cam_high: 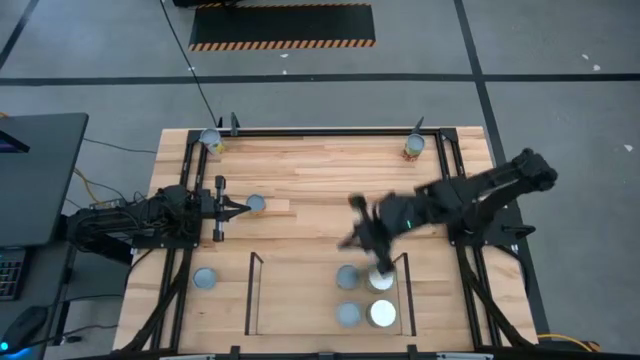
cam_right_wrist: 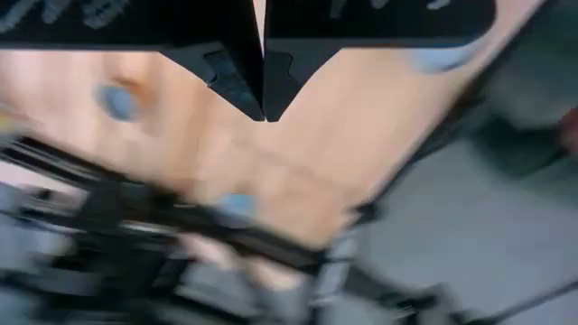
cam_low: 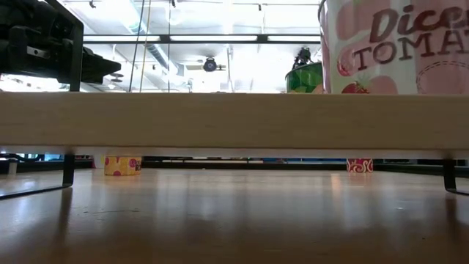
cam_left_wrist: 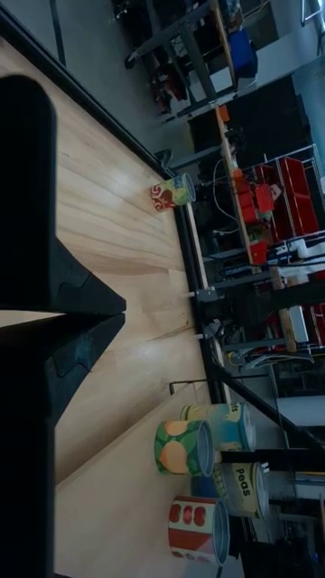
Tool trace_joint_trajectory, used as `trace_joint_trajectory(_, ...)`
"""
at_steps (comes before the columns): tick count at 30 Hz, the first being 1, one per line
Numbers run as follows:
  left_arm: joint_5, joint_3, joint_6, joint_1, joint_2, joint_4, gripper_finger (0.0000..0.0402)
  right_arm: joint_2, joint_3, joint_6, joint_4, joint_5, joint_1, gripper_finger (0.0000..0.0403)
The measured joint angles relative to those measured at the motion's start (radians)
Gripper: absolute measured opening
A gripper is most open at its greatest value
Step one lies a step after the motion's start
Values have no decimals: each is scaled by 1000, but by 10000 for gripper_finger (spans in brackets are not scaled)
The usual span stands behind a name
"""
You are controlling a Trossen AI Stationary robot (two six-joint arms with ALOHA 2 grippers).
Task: Pick and place cans onto a shelf
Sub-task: Put the canned spaghetti sauce on the shelf
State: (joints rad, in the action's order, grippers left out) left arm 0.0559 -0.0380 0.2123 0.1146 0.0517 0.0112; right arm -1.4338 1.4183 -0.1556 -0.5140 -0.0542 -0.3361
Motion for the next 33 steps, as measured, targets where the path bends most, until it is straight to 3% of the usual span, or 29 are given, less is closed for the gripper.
trace_joint_trajectory(6,0,0,0,0,0,0,11,55,-170,51,196,-103,238,4)
trace_joint_trajectory(11,0,0,0,0,0,0,11,52,-182,90,151,-266,357,10)
trace_joint_trajectory(18,0,0,0,0,0,0,11,148,-182,171,-61,-262,500,62)
trace_joint_trajectory(24,0,0,0,0,0,0,11,165,-182,242,-284,-192,676,129)
trace_joint_trajectory(33,0,0,0,0,0,0,11,170,-212,293,-384,-181,875,241)
